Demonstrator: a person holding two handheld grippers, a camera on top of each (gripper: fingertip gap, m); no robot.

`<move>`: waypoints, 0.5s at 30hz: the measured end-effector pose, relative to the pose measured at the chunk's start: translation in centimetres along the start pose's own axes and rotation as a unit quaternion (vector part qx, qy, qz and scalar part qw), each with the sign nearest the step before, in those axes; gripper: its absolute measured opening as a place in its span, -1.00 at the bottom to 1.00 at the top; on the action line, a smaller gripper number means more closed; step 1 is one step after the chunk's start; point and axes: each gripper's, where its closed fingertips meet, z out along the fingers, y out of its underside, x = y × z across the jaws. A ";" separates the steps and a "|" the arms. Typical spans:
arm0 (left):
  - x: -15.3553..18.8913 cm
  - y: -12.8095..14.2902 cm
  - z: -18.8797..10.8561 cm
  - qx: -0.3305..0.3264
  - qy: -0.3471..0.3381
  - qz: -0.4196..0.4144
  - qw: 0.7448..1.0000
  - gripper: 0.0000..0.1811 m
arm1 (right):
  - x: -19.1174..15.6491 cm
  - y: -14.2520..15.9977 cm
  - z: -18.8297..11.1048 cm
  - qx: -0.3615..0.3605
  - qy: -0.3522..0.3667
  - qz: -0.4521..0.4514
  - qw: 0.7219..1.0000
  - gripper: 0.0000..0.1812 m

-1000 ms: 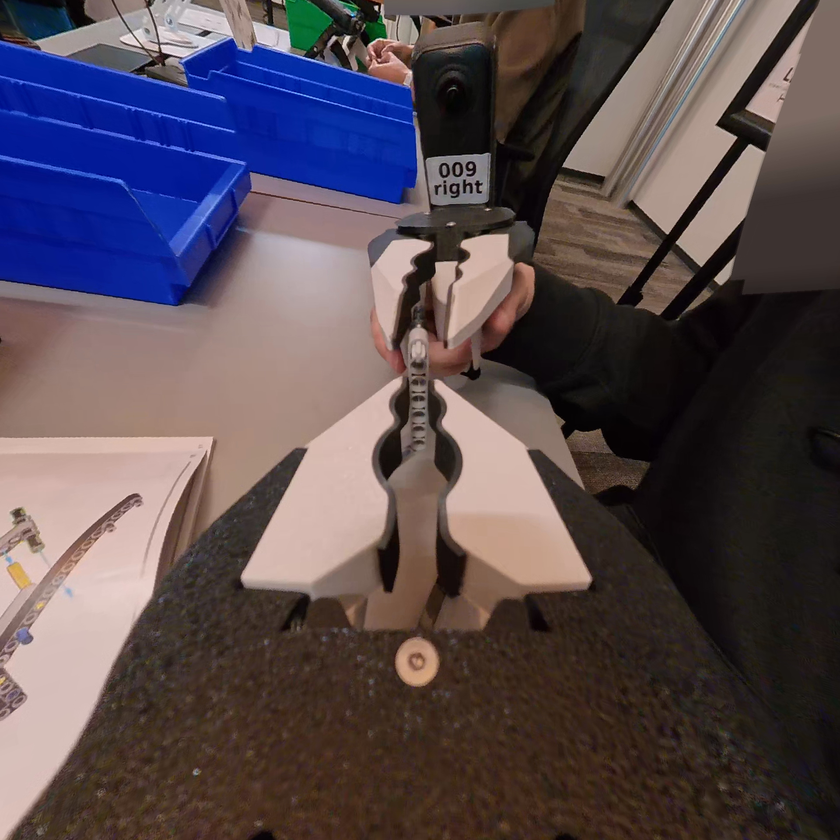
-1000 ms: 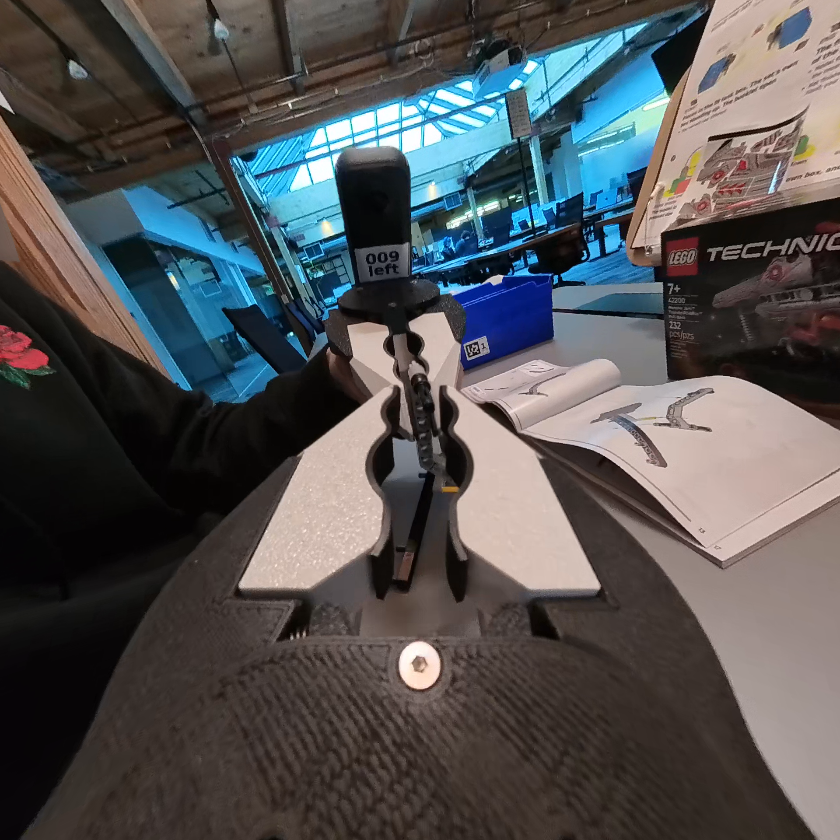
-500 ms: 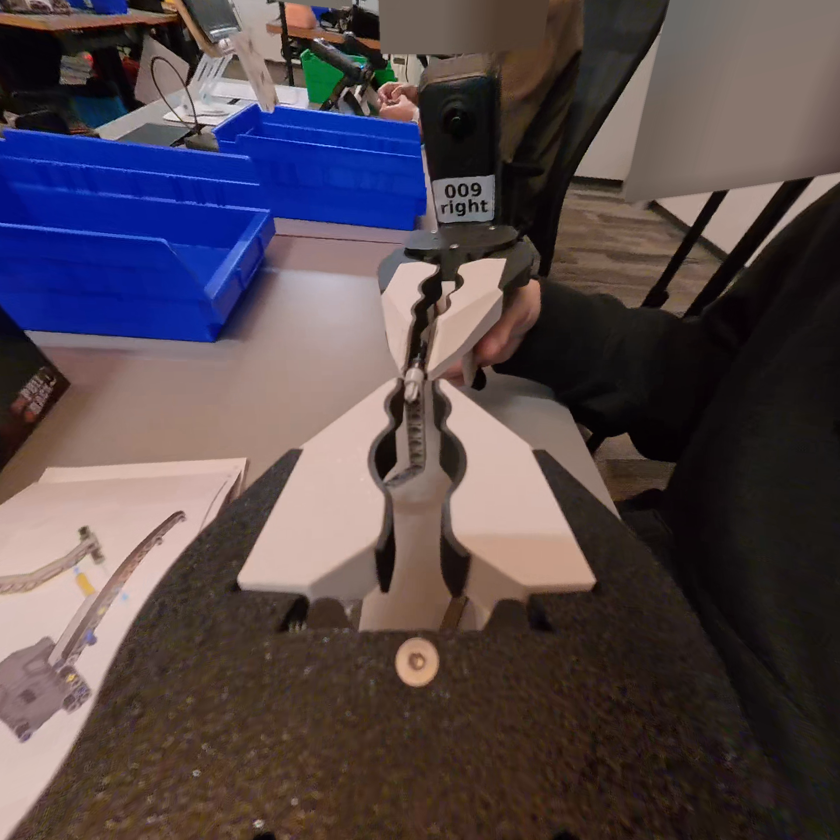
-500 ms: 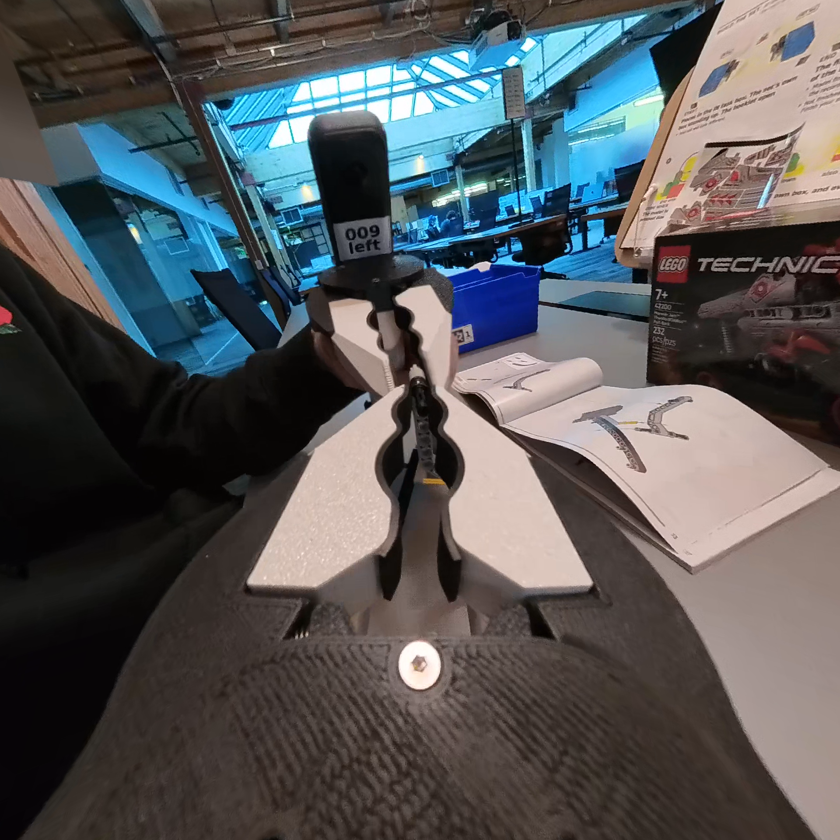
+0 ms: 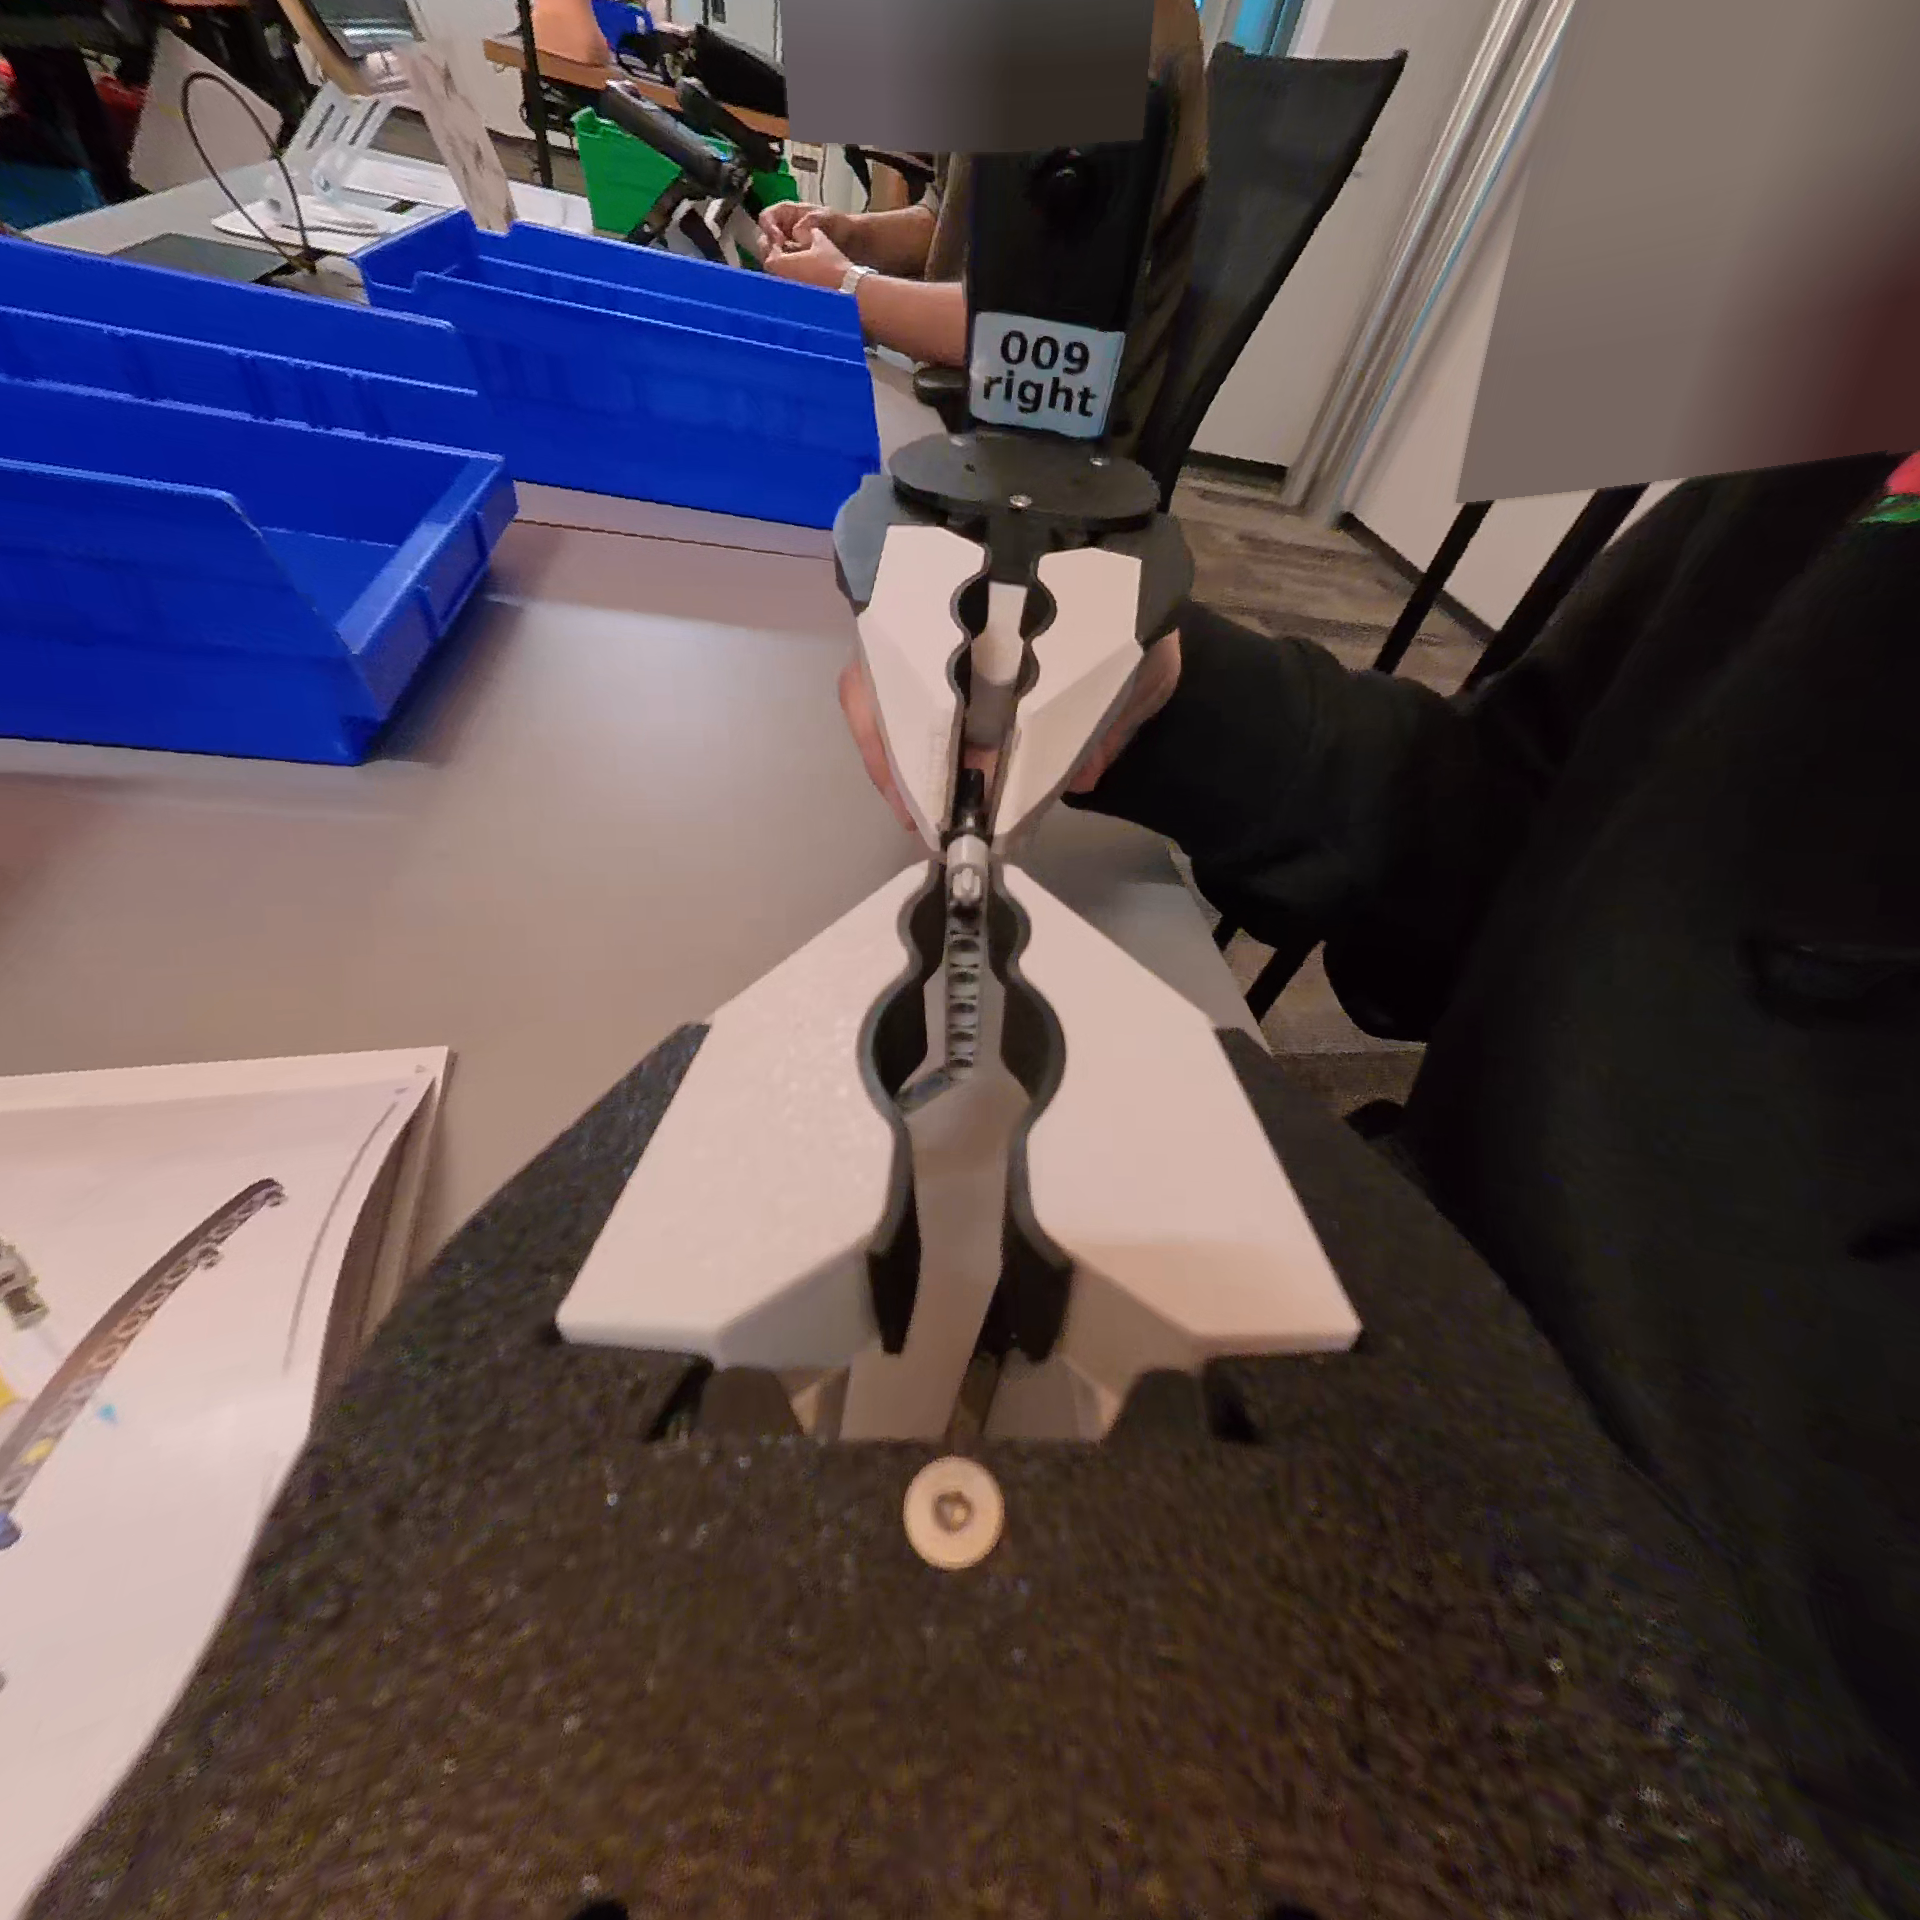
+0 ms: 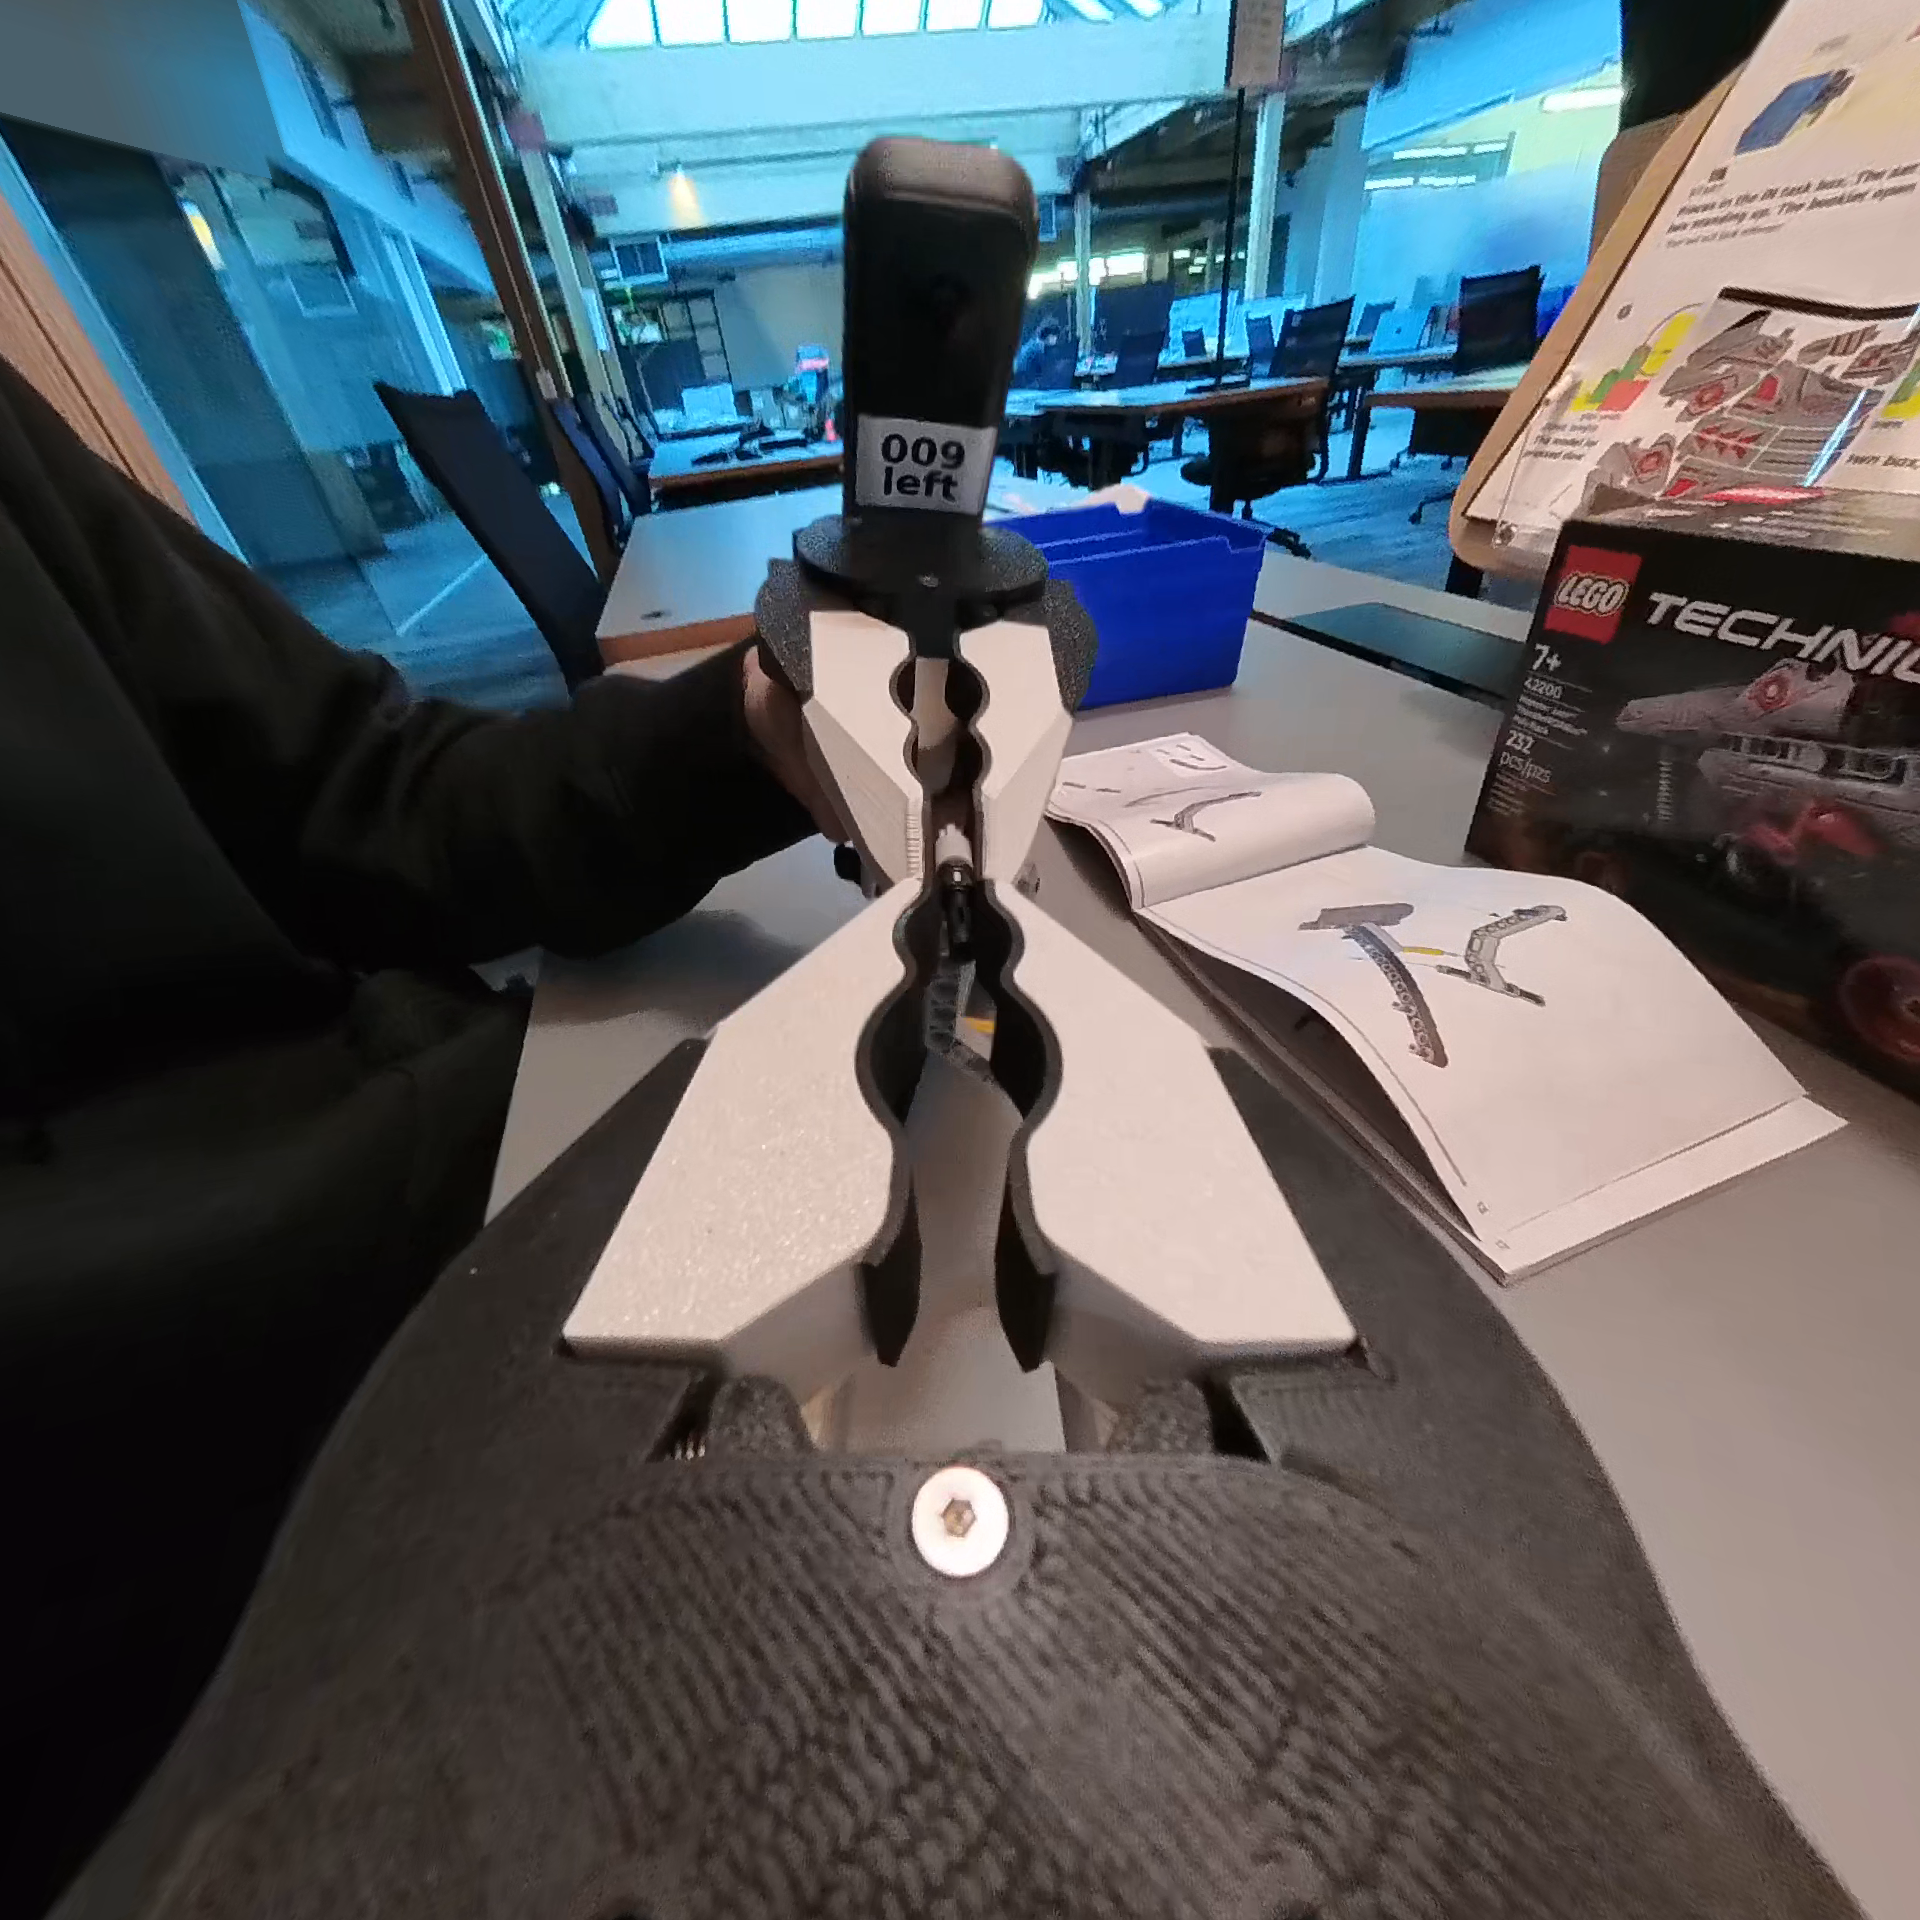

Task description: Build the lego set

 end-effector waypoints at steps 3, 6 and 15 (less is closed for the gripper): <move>-0.8 -0.2 -1.1 0.013 -0.012 -0.008 1.000 -0.94 | 1.2 -0.1 -1.7 -0.003 0.030 -0.003 1.000 -0.95; -2.7 0.0 -3.6 0.008 -0.065 -0.005 0.998 -0.94 | 4.6 2.1 -5.6 -0.047 0.109 0.017 0.993 -0.96; -3.0 -0.4 -2.6 0.020 -0.061 -0.005 0.998 -0.95 | 8.0 9.6 -4.3 -0.235 0.180 0.065 0.953 -0.95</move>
